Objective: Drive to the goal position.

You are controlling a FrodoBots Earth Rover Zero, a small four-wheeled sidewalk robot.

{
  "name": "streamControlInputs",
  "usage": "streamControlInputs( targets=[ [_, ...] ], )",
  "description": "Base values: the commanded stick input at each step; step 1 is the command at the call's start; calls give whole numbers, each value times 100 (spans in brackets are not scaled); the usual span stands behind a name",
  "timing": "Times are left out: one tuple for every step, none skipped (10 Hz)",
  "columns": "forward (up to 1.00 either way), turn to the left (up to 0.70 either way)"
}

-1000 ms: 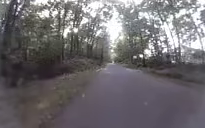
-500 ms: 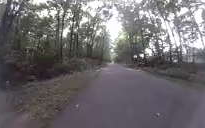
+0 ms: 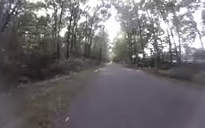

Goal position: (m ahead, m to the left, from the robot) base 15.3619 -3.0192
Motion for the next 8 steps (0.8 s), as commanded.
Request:
streamControlInputs(
  targets=[
    [70, -1],
    [70, -1],
    [70, -1],
    [70, -1],
    [70, -1],
    [70, -1],
    [70, -1],
    [70, -1]
  ],
)
